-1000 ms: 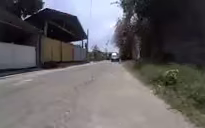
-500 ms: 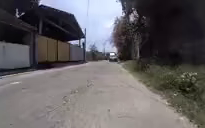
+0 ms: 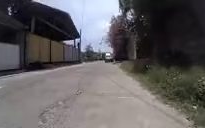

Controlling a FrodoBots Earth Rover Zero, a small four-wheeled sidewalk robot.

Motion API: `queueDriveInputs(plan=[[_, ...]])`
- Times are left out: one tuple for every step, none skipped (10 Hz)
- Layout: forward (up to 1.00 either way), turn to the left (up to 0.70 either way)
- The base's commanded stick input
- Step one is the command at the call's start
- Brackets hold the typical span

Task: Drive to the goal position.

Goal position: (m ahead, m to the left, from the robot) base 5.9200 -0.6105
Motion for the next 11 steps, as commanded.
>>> queueDriveInputs(plan=[[1.00, 0.00], [1.00, 0.00], [1.00, 0.00], [1.00, 0.00], [1.00, 0.00], [1.00, -0.02], [1.00, -0.19], [1.00, -0.37], [1.00, -0.33], [1.00, -0.10], [1.00, -0.01]])
